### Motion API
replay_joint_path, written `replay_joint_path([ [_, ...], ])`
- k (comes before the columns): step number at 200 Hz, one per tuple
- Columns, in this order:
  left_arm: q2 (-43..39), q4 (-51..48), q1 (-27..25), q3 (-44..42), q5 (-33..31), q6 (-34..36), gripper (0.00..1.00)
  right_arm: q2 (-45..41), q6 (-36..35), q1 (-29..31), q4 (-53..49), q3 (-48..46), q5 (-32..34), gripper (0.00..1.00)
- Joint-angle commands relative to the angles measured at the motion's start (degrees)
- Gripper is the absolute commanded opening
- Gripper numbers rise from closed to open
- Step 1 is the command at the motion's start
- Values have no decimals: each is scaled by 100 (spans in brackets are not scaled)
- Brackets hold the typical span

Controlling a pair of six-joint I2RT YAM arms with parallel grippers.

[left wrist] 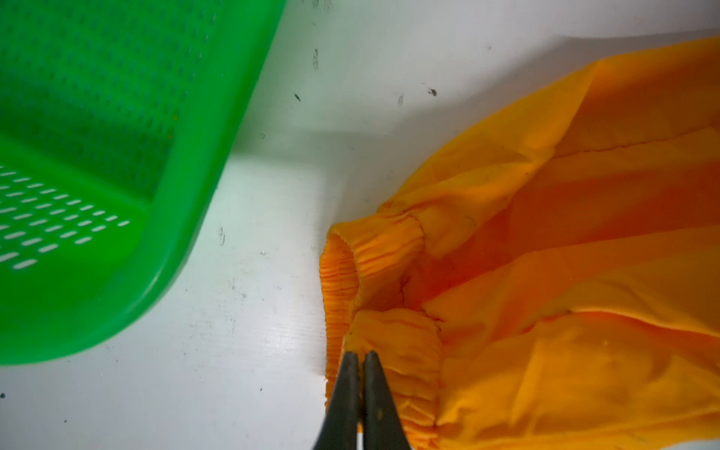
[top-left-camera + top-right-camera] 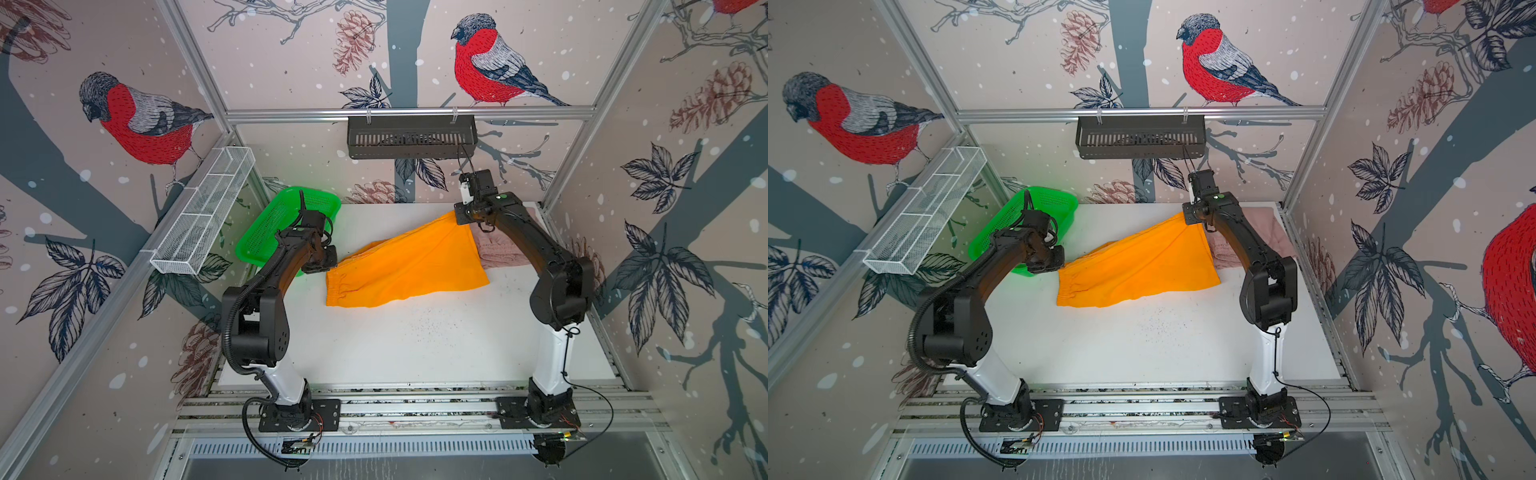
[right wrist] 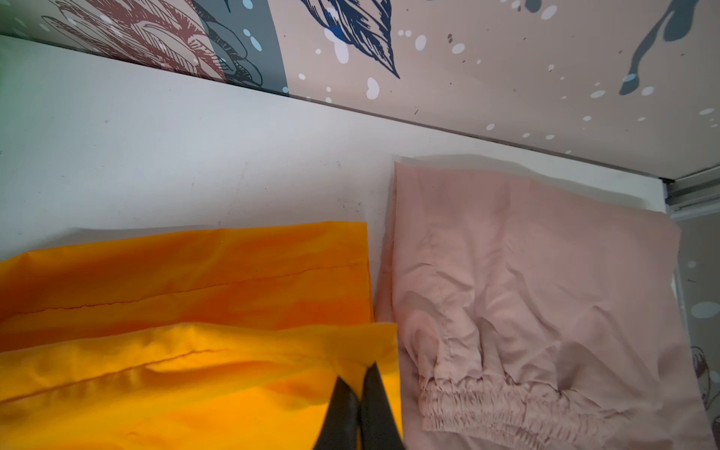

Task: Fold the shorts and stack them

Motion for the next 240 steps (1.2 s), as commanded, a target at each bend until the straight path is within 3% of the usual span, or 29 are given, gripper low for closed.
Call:
replay_joint_path([
  [1, 250, 131, 54, 256, -190, 49, 0, 248, -87, -90, 101, 238, -129, 0],
  [101, 1209, 541, 217, 747, -291, -82, 0, 1358, -54, -206, 322, 960, -643, 1],
  [114, 1266, 618, 231, 812, -316, -98, 21, 1414, -18, -212, 427, 971, -657, 4],
  [124, 1291, 679, 251, 860, -313, -120, 47, 1443, 25, -224, 515, 964, -697, 11],
  [144, 1361, 663, 263, 1075, -360, -144, 97, 1472, 120, -255, 687, 959, -838, 43],
  [155, 1388, 629, 271, 1216, -397, -153, 98, 1477, 166, -264, 761, 968, -896, 57],
  [178, 1345, 521, 280, 1517, -299, -189, 98, 1329, 211, -267, 831, 949, -1154, 69],
  [204, 1052, 446, 282, 1701, 49, -253, 98, 700, 342, -270, 928, 422, -1257, 74],
  [240, 485, 642, 217, 1112, 1033, -378, 98, -788, 754, -198, 1332, -1765, -1175, 75],
])
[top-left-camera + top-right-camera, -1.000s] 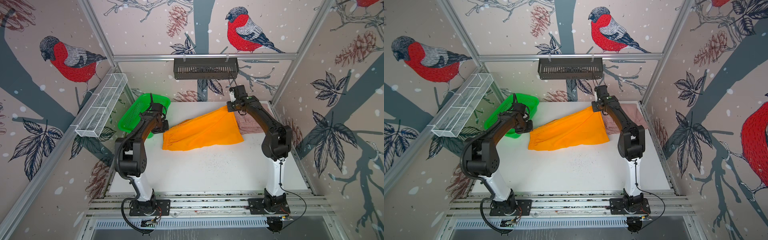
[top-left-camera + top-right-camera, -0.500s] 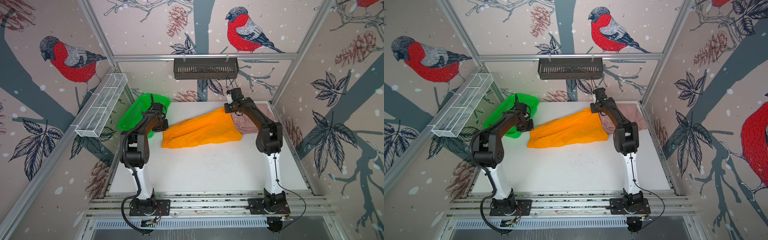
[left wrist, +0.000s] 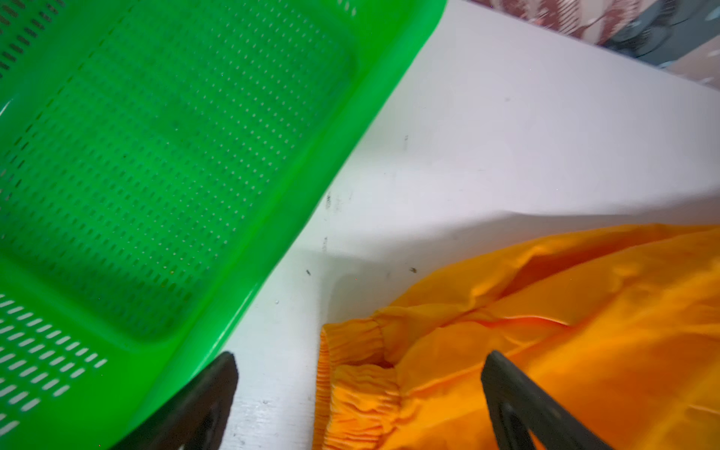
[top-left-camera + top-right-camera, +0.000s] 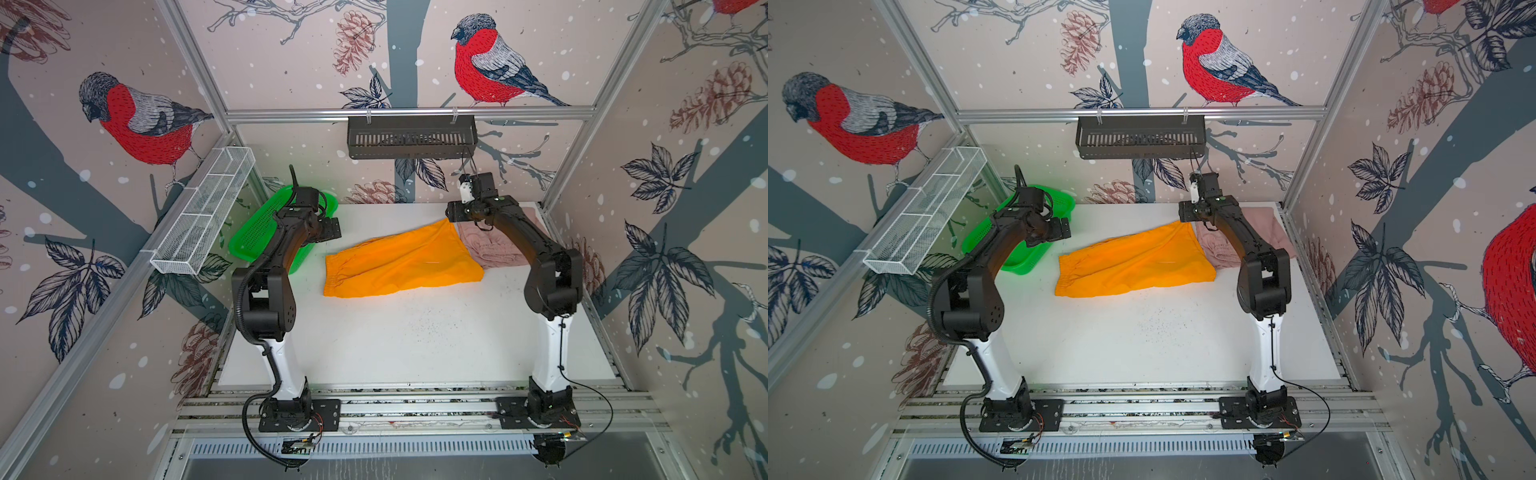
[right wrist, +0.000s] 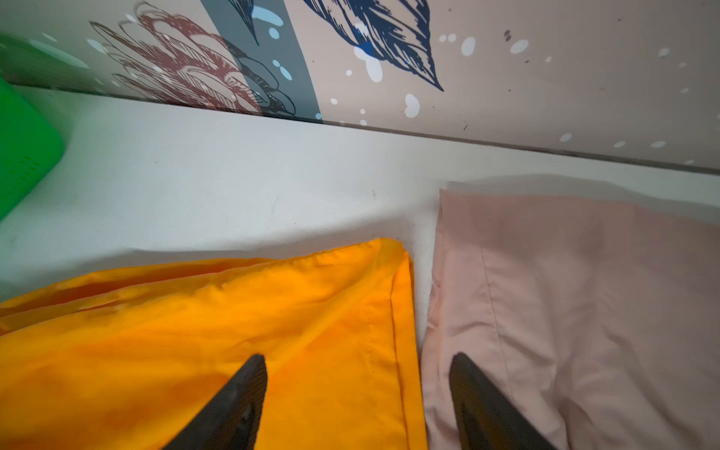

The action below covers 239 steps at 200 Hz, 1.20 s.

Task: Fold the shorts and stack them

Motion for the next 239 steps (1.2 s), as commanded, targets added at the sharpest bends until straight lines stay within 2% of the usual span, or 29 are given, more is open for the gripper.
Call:
replay_joint_path([
  [1, -337, 89, -62, -437, 736, -165, 98, -776, 397, 88, 314, -1136, -21, 75],
  [28, -995, 538, -221, -1412, 828, -389, 98, -1622, 556, 409, 771, -2722, 58, 71],
  [57, -1515, 1639, -648, -2338, 1373, -248, 98, -1726, 708, 737, 1365, -3612, 35, 63],
  [89, -1269, 2832, -931, -2948, 1808, -76, 98, -1498, 827, 794, 1842, -3958, -114, 45],
  [107, -909, 3070, -931, -2994, 1743, 65, 98, -1500, 860, 807, 1913, -4155, -144, 35],
  [129, -632, 3192, -931, -3083, 1594, 191, 98, -1737, 961, 842, 2095, -4669, -147, 34],
  [157, -630, 3373, -972, -3429, 1769, 116, 98, -2054, 1233, 829, 2287, -5420, -113, 33],
  [180, -955, 3630, -1145, -4061, 1855, -142, 98, -2212, 1563, 846, 2557, -5912, -287, 32],
  [199, -1259, 3669, -1361, -4586, 1818, -353, 98, -2422, 1790, 860, 2555, -6274, -183, 31],
  [239, -1951, 3763, -1643, -5453, 1649, -684, 98, -3469, 2212, 945, 2093, -6915, 37, 32],
])
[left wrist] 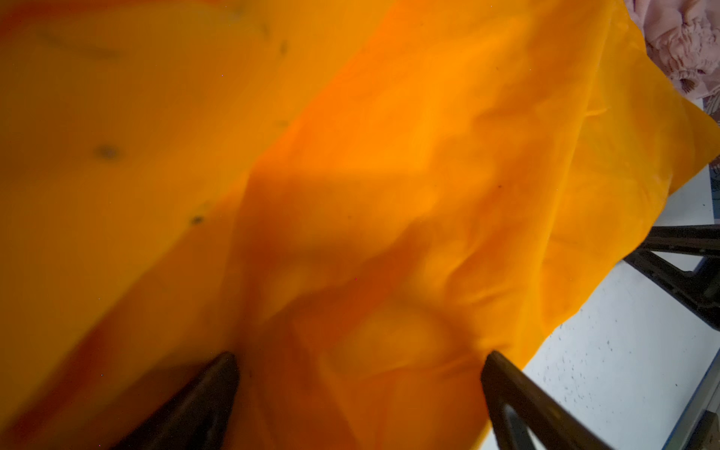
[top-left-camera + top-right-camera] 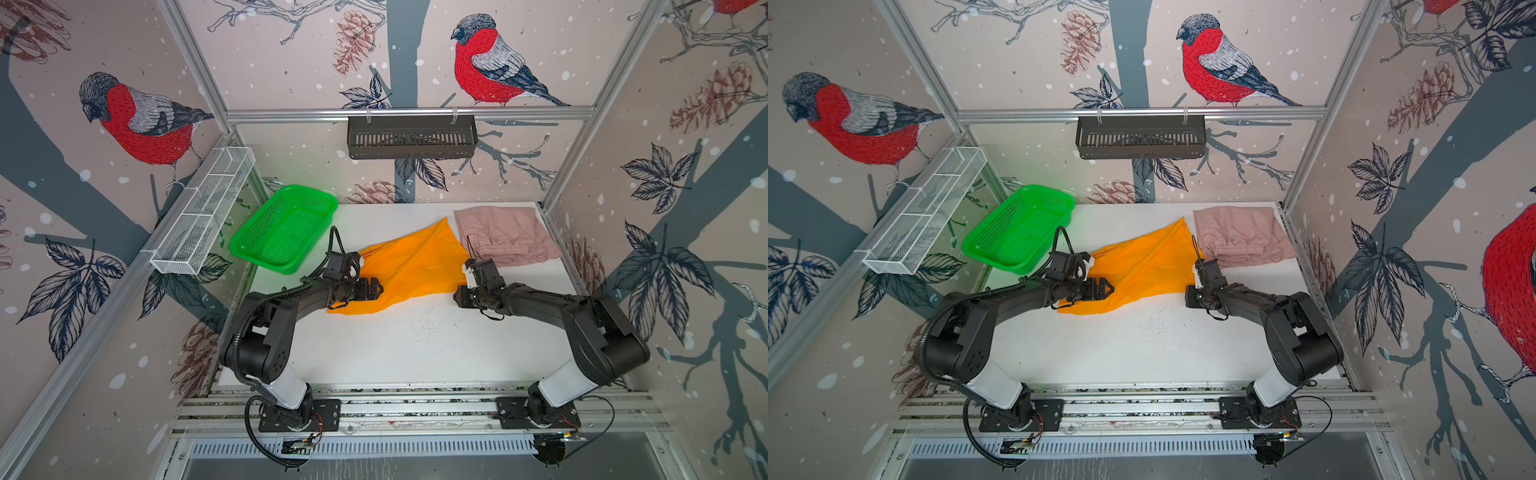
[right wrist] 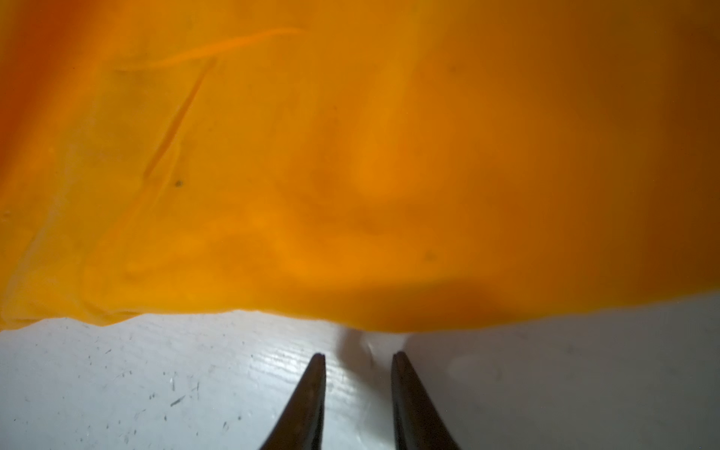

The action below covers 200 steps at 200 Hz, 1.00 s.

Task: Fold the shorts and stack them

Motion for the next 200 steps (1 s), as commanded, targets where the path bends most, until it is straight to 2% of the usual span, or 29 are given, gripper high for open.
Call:
replay_joint_path([
  [1, -296, 84, -65, -285, -104, -280, 98, -559, 423, 115, -479, -175, 214, 32],
  [8, -391, -34, -60, -258, -230, -260, 98, -788, 483, 166, -632, -159, 350, 34],
  [29, -515, -445, -56, 80, -545, -137, 98, -1344, 638, 35, -877, -151, 719, 53],
  [47, -519, -722, -55, 403, -689, -99, 98, -1642, 715, -412, -549, -353, 533, 68],
  [64, -623, -838, -56, 644, -666, -82, 98, -1648, 767, -735, -90, -478, 167, 75],
  [94, -854, -881, -37, 795, -790, -89, 98, -1451, 975, -786, 699, -490, -166, 83],
  [125, -753, -548, 130, 479, -1077, -14, 98, -920, 1155, -827, 1244, -507, -188, 85],
  [146, -742, -105, 484, 295, -861, -82, 98, -636, 1050, -872, 1245, -411, 50, 85],
  [163, -689, 98, 693, 310, -746, -8, 98, -447, 1041, -1003, 1492, -397, -63, 82],
  [183, -581, 12, 708, 518, -819, 219, 98, -231, 1010, -1118, 1611, -259, -157, 79],
  [200, -556, 31, 706, 627, -558, 347, 98, -44, 1017, -1174, 1740, -165, -209, 74],
])
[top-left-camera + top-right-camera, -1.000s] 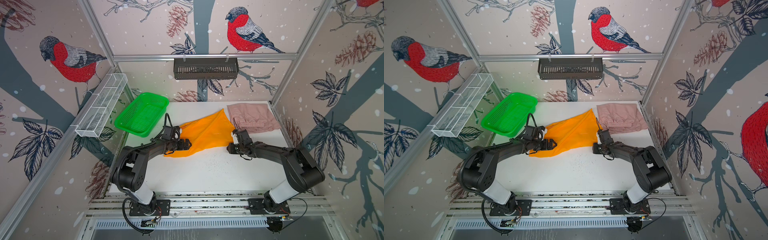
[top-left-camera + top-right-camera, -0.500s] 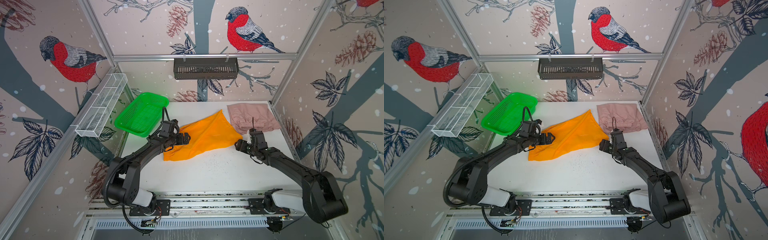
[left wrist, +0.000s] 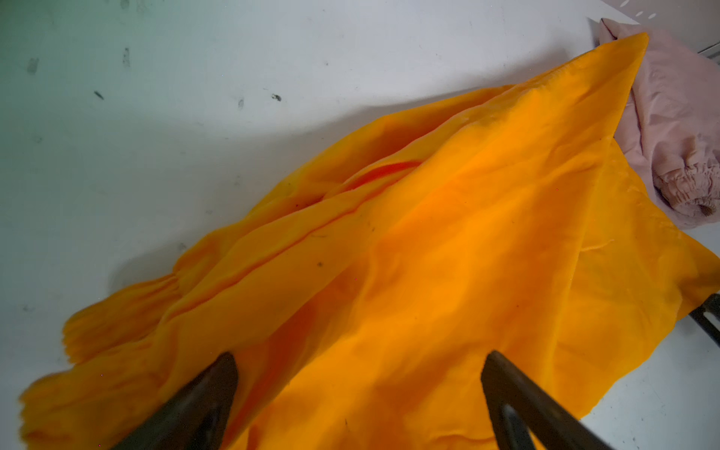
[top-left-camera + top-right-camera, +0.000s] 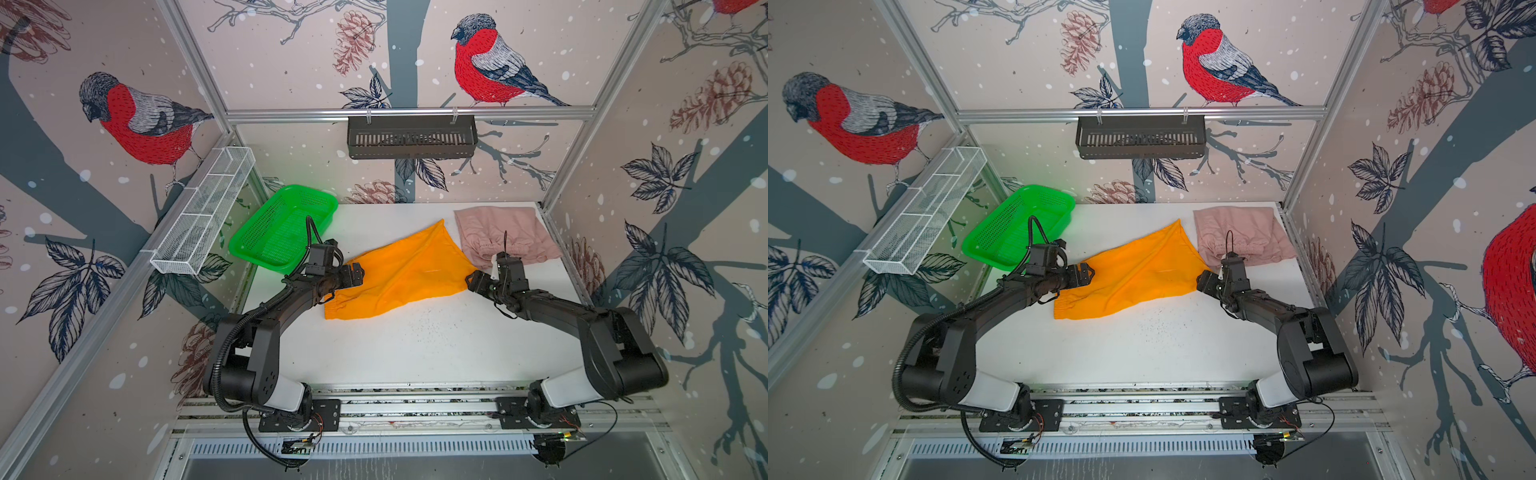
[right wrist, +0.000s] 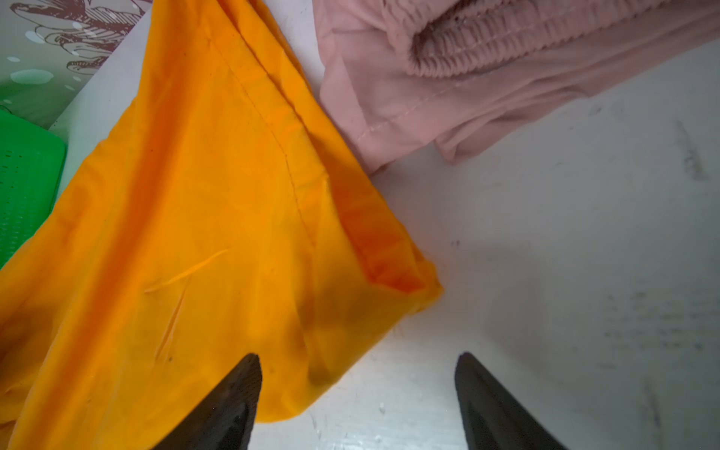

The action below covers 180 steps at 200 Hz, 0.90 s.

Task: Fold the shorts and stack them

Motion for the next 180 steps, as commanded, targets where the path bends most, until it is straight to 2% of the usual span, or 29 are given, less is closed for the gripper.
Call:
replay_joint_path([
  [1, 29, 343, 21, 158, 284, 309, 98, 196, 17, -61, 417, 141, -110, 73],
  [50, 267, 592, 22, 47, 207, 353, 98, 875, 83, -87, 739, 369, -534, 56],
  [73, 452, 719, 22, -2, 171, 350, 98, 981, 72, -77, 733, 377, -562, 37],
  [96, 535, 620, 22, 18, 199, 337, 98, 821, -1, -115, 544, 238, -484, 6],
  [101, 518, 586, 22, 11, 197, 335, 98, 754, -25, -129, 502, 173, -455, 3],
  [125, 305, 292, 22, -72, 165, 151, 98, 359, -92, -278, 108, -229, -411, 1],
  [154, -109, -86, 22, -332, 251, -133, 98, -514, 201, -379, -208, -1006, -445, 2],
  [158, -168, -115, 22, -369, 269, -142, 98, -663, 247, -383, -270, -1097, -395, 5],
  [167, -298, -164, 22, -434, 310, -144, 98, -1033, 323, -396, -448, -1245, -270, 33],
  [180, -445, -246, 22, -419, 322, -105, 98, -1620, 330, -446, -785, -1302, -46, 41],
])
